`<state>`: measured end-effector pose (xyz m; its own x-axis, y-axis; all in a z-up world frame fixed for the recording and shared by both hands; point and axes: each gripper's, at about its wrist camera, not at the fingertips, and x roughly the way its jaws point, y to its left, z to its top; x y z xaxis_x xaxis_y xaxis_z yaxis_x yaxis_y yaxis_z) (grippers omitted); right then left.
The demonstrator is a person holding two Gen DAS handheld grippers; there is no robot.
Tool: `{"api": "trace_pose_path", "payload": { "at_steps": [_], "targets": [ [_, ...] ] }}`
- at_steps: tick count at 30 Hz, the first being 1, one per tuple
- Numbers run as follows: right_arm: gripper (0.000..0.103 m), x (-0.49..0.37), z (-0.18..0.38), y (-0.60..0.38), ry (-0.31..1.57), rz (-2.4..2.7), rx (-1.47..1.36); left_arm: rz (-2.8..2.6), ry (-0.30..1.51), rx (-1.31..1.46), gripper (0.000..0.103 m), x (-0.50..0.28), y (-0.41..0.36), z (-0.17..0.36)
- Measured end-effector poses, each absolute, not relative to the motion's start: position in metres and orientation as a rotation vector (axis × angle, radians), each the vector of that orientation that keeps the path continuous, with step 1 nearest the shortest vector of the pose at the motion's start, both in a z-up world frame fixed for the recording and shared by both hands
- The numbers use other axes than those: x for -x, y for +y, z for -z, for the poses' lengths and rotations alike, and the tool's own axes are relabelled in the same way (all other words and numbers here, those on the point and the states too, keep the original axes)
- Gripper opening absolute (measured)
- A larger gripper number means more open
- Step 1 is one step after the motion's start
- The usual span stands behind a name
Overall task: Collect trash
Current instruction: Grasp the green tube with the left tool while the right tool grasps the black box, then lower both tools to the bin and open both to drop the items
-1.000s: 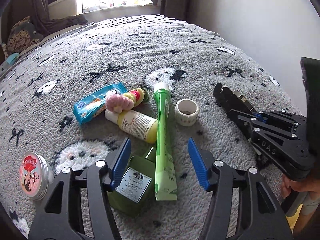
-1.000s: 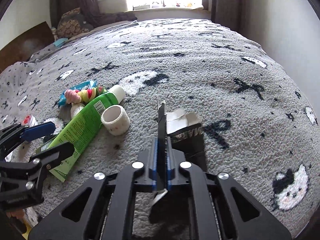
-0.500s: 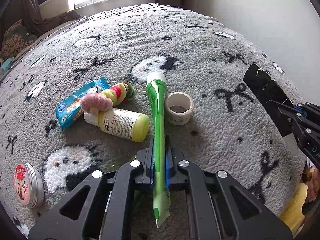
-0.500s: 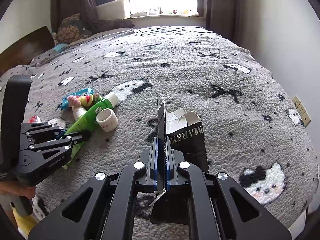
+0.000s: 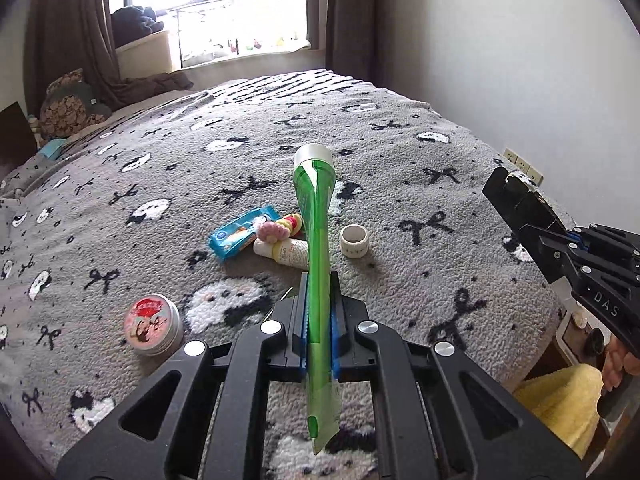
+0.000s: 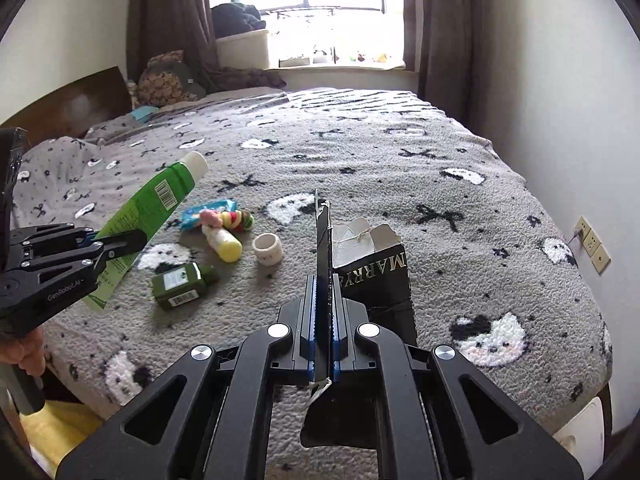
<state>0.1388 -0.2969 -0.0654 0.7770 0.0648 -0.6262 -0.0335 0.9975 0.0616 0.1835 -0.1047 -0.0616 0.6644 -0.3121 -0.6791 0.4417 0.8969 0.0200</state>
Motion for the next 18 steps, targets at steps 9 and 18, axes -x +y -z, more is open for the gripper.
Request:
{"api": "trace_pose_path", "payload": {
  "at_steps": [9,18],
  "targets": [
    [0.007,-0.075,0.053,-0.268,0.646,-0.141,-0.034,0.374,0.686,-0.167,0.007,-0.105,-0.059,0.051],
    [0.007,-0.019,0.092,-0.238,0.725,-0.238,-0.026,0.338,0.705,-0.154,0.007,-0.021,-0.023,0.076]
  ]
}}
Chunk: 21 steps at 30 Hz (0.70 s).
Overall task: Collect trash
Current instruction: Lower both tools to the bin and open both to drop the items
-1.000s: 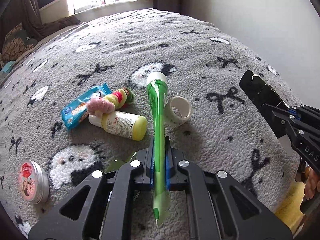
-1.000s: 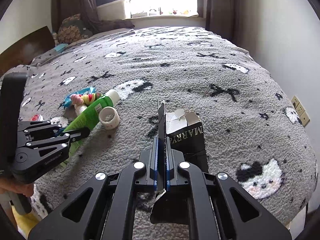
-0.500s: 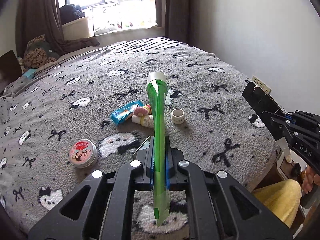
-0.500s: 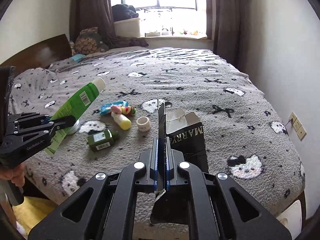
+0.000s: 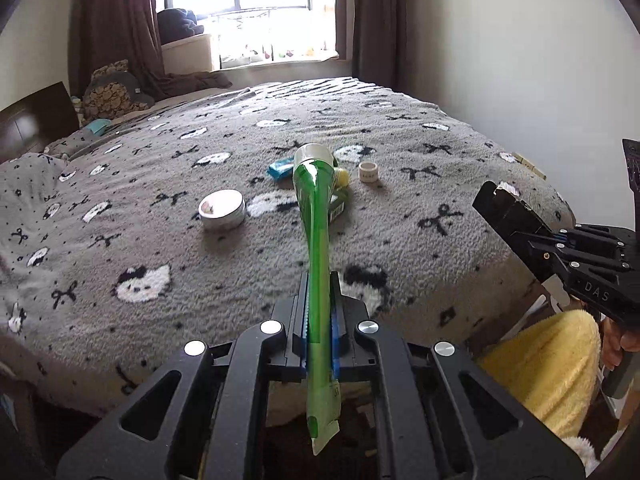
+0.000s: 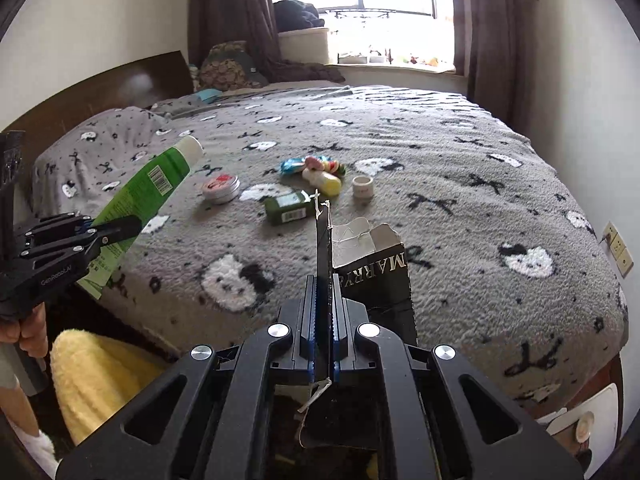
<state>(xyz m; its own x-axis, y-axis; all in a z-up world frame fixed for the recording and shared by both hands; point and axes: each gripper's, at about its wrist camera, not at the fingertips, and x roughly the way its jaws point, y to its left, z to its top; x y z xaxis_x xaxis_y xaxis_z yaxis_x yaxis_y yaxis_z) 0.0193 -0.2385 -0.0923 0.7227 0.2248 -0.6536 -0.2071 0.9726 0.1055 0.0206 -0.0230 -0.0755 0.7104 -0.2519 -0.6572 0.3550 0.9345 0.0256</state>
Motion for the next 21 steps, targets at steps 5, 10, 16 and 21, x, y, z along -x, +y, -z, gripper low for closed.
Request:
{"api": "trace_pose_path", "payload": {
  "at_steps": [5,10,16,21],
  "targets": [
    [0.007,0.002,0.123,-0.223,0.812,-0.282,-0.023,0.347,0.786,-0.148,0.007,0.013,-0.016,0.108],
    [0.007,0.013,0.156,-0.216,0.909,-0.29,-0.054,0.359,0.897,-0.128,0.007,0.03,-0.015,0.149],
    [0.007,0.018,0.199,-0.209,1.04,-0.301,-0.082,0.387,1.035,-0.105,0.007,0.043,-0.018,0.198],
    [0.007,0.019,0.221,-0.202,1.095,-0.308,-0.084,0.4,1.132,-0.107,0.007,0.047,-0.024,0.235]
  ]
}}
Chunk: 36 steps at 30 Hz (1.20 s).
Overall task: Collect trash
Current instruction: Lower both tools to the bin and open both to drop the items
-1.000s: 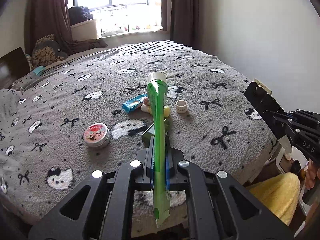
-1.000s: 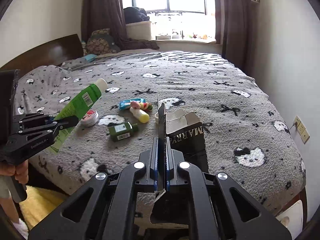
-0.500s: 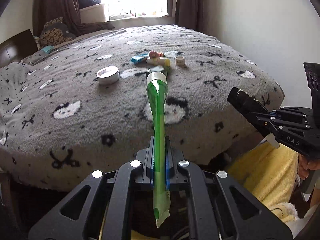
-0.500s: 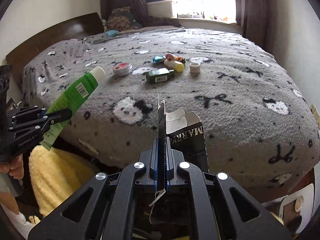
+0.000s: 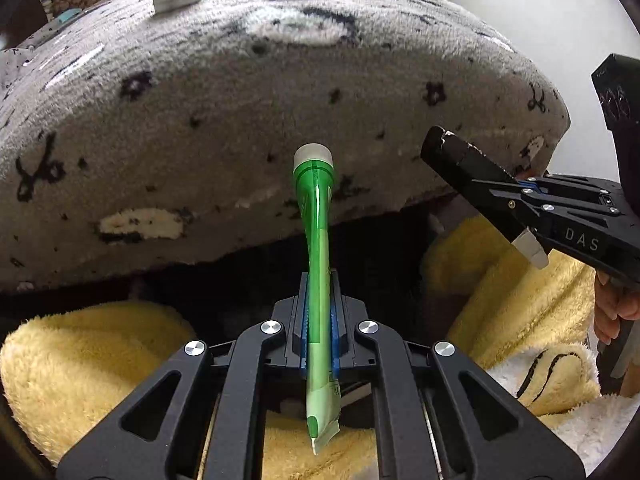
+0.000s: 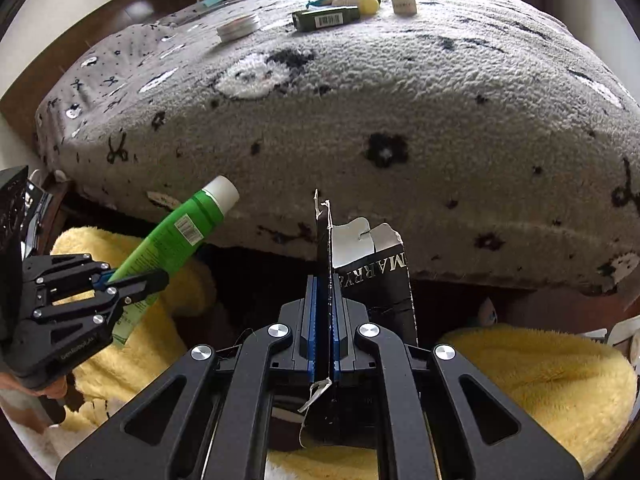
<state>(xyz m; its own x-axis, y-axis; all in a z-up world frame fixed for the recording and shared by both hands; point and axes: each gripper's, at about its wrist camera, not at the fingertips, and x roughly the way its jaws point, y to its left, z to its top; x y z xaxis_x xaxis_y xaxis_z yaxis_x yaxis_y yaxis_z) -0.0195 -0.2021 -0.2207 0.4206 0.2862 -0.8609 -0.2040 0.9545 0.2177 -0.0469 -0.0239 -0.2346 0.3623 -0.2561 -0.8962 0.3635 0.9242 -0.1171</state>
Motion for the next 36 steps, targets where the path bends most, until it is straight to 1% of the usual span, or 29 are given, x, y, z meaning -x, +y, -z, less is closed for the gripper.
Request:
{"api": "trace_pose_path", "payload": {
  "at_steps": [14,21,27,29,31,32,34,35,36],
  "targets": [
    [0.007,-0.004,0.292,-0.189,1.314,-0.306,-0.133,0.44,1.369,-0.084,0.007,0.028,-0.036,0.316],
    [0.007,-0.017,0.317,-0.18,1.413,-0.322,-0.127,0.471,1.44,-0.077,0.007,0.016,-0.043,0.339],
    [0.01,-0.024,0.323,-0.173,1.428,-0.33,-0.134,0.477,1.468,-0.06,0.007,0.014,-0.05,0.347],
    [0.011,-0.025,0.325,-0.172,1.431,-0.332,-0.134,0.484,1.467,-0.047,0.012,0.014,-0.048,0.346],
    [0.011,-0.028,0.325,-0.171,1.434,-0.327,-0.136,0.48,1.458,-0.04,0.02,0.012,-0.043,0.342],
    [0.013,-0.028,0.324,-0.17,1.432,-0.327,-0.137,0.478,1.454,-0.036,0.021,0.011,-0.041,0.341],
    [0.027,-0.03,0.321,-0.17,1.424,-0.321,-0.142,0.468,1.445,-0.038,0.021,0.011,-0.041,0.338],
    [0.04,-0.031,0.319,-0.171,1.418,-0.318,-0.146,0.464,1.441,-0.04,0.021,0.011,-0.04,0.337],
    [0.043,-0.031,0.317,-0.17,1.41,-0.313,-0.143,0.458,1.437,-0.04,0.023,0.012,-0.04,0.335]
  ]
}}
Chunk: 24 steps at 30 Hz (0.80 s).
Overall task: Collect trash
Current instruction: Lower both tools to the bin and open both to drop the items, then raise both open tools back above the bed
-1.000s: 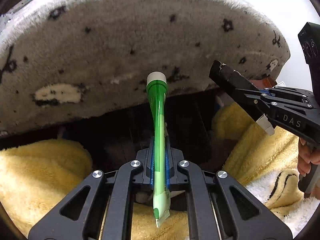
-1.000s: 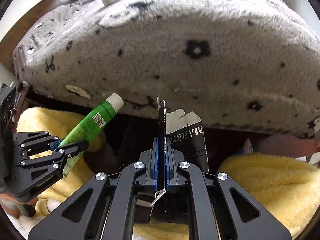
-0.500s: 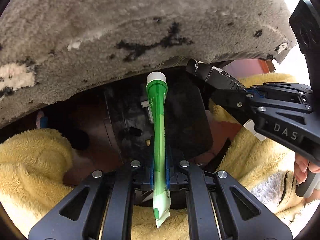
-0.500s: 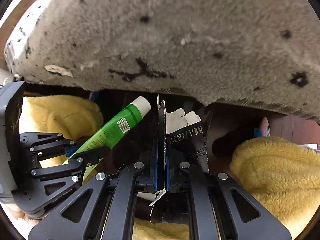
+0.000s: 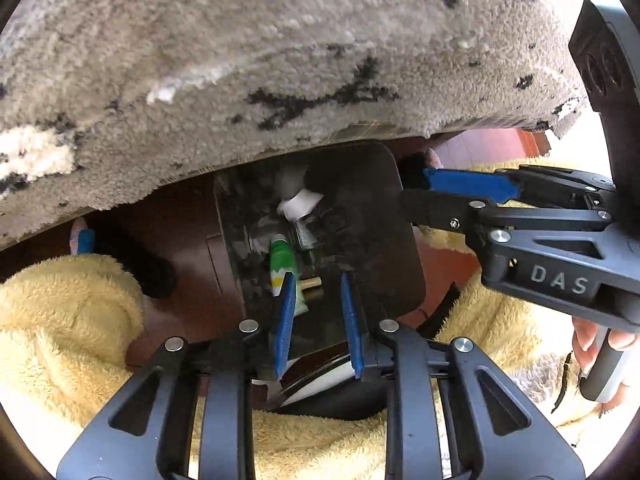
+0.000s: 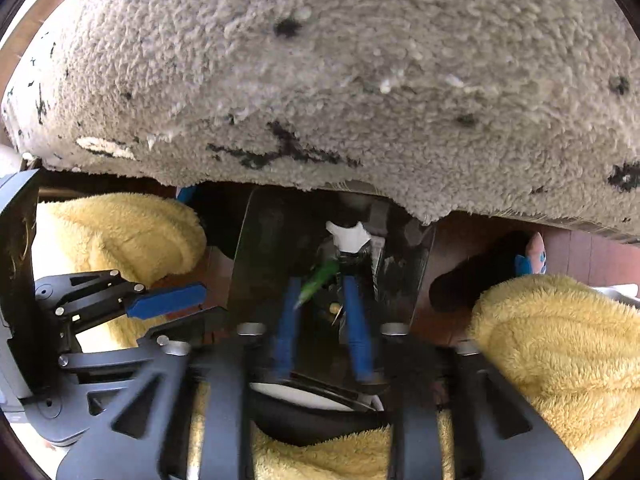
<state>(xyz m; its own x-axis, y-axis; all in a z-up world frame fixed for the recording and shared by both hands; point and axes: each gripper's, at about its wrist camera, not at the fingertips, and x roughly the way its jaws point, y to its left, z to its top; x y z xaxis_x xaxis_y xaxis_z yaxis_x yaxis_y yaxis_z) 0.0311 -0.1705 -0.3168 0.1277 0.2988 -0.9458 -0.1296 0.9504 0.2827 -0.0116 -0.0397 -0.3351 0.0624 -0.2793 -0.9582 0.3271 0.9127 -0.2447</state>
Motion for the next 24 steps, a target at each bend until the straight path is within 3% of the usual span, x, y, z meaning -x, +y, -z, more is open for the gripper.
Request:
{"api": "trace_pose_path", "payload": {
  "at_steps": [2,4,6,10,16,24],
  "targets": [
    [0.043,-0.031,0.312,-0.172,1.393,-0.305,-0.137,0.448,1.425,-0.046,0.03,0.012,-0.038,0.329],
    [0.053,-0.031,0.305,-0.175,1.369,-0.283,-0.131,0.438,1.41,-0.057,0.04,0.012,-0.037,0.322],
    [0.075,-0.03,0.298,-0.178,1.335,-0.258,-0.122,0.426,1.383,-0.066,0.049,0.013,-0.036,0.313],
    [0.094,-0.029,0.281,-0.19,1.274,-0.229,-0.123,0.403,1.322,-0.07,0.075,0.01,-0.032,0.295],
    [0.099,-0.027,0.251,-0.201,1.164,-0.214,-0.061,0.382,1.201,-0.086,0.092,0.008,-0.029,0.253],
    [0.099,-0.031,0.193,-0.22,0.995,-0.212,-0.071,0.336,1.056,-0.097,0.092,-0.003,-0.01,0.204]
  ]
}}
